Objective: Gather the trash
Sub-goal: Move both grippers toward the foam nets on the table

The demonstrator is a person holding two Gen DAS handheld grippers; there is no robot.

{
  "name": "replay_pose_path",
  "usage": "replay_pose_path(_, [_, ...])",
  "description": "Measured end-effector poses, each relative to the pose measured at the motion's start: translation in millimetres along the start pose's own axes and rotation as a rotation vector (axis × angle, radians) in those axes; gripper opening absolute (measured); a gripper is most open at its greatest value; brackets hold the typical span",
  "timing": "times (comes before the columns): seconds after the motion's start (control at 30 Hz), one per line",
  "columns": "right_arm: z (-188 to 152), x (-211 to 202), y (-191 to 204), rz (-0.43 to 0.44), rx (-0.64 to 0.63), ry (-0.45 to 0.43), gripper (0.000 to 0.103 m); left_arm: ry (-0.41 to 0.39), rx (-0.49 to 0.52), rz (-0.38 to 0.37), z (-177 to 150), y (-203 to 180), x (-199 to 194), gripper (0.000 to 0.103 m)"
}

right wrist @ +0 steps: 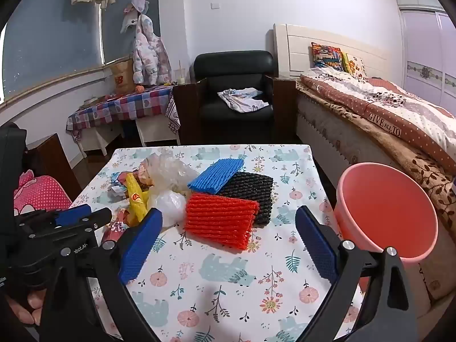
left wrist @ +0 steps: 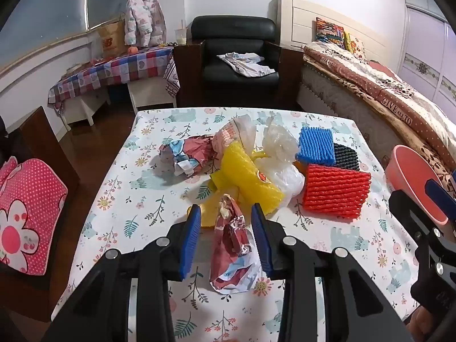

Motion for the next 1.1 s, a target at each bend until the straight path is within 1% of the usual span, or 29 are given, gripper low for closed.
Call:
replay_pose_path(0.27, [-1.6, 1.5, -1.0, -0.002, 0.005, 0.004, 0.095, 0.0, 0.003, 0.0, 0.0, 0.9, -1.2, 0.036])
replay_pose_path(0.3, [-2.4, 1.1, -9.1, -0.002, 0.006, 0.001, 0.095, 0.004, 0.0, -0.002, -0.1, 0.0, 0.2, 0.036])
replay_pose_path(0.47, [-0.5, 3.7, -9.7, -0.005, 0.012, 0.002, 0.095, 0.004, 0.001, 0.0, -0.1, 0.1, 0.2, 0.036])
replay_pose_path(0.7, [-3.6, -0.1, -6.3, -0.026, 0.018, -0.002, 0.095, 0.003, 0.003, 0.001, -0.1, -0.1, 0.2, 0.036])
replay_pose_path(0.87, [-4.7, 2.2, -9.6, -0.047, 0.041, 0.021, 0.095, -0.003, 0.003, 0.001, -2.6, 0.6, -1.6, 0.036])
replay_pose_path(0.97, [-5.7, 0.8, -13.6, -0.039, 0.048, 0.025, 0.095, -0.005, 0.0, 0.005, -2.4, 0.0, -4.3, 0.036])
replay_pose_path(1.1, [-6.4, -4.0, -12.8, -0.031, 0.035, 0.005, 0.095, -0.004, -0.012, -0.005, -3.2, -0.5, -7.5, 0.036])
Point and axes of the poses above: each gripper's, at about its wrist camera, not at the fingertips, and x roughly the way its jaws point, y to its left, z to its top, the point moved 2 cm from there along x, roughly the way its jaws point, and after that the axes turned 10 degrees about -z, right-handed, at the moved point
